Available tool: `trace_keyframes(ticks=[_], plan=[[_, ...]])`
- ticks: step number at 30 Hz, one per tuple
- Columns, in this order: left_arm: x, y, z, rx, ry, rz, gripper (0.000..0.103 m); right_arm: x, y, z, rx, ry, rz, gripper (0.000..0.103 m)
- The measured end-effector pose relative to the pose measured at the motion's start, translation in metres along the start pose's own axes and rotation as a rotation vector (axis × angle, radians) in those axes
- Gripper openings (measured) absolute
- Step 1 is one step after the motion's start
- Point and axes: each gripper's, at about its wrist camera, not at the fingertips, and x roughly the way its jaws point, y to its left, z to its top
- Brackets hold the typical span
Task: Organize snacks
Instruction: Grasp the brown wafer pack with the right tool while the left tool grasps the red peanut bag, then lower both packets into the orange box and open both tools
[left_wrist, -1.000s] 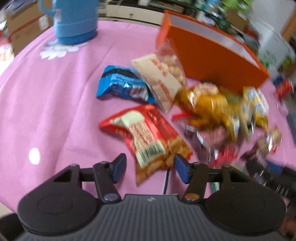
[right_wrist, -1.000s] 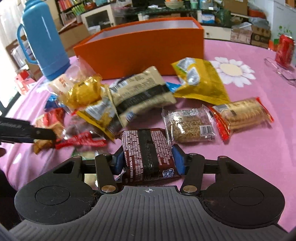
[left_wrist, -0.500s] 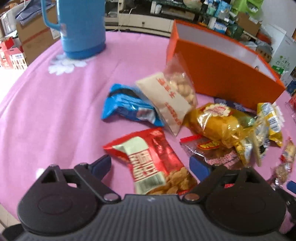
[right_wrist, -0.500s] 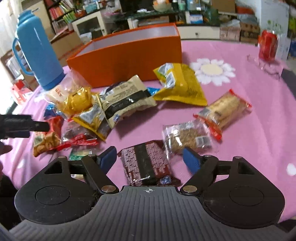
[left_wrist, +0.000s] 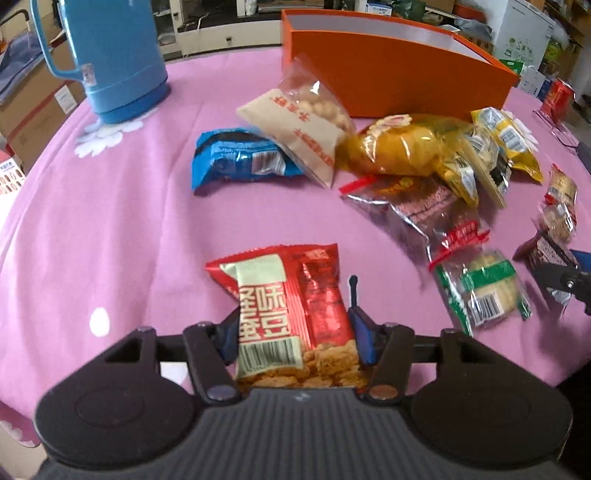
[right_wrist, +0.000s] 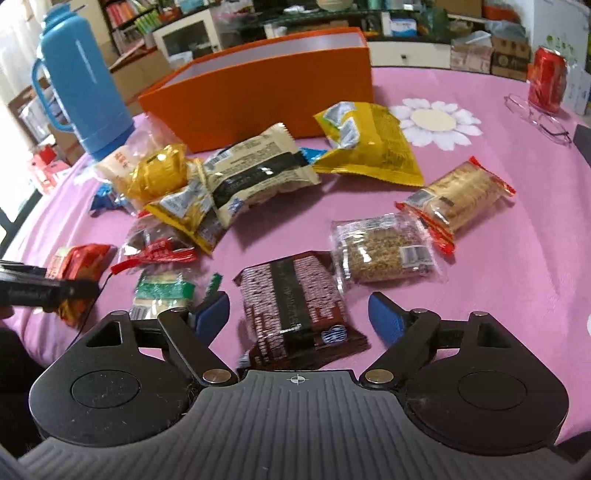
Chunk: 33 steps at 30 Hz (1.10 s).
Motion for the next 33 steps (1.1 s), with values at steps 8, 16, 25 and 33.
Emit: trace_keyframes(ticks=[8, 16, 25, 33], plan=[[0.006, -0.003, 0.007, -0.036, -0.041, 0.026, 0.060, 0.012, 0.017, -0.005, -0.146, -0.013, -0.119, 0.060], [-0.018, 0.002, 0.003, -0.101, -0.068, -0.041, 0.050, -0.011, 0.014, -0.011, -0.072, -0.009, -0.033, 0.030], [-0.043, 0.007, 0.065, -0.131, -0.162, -0.141, 0.050, -0.055, 0.018, 0.050, -0.020, -0.161, 0.086, 0.030], [-0.021, 0.000, 0.196, -0.112, -0.303, -0.159, 0.050, -0.007, 0.003, 0.170, -0.059, -0.265, 0.042, 0.030]])
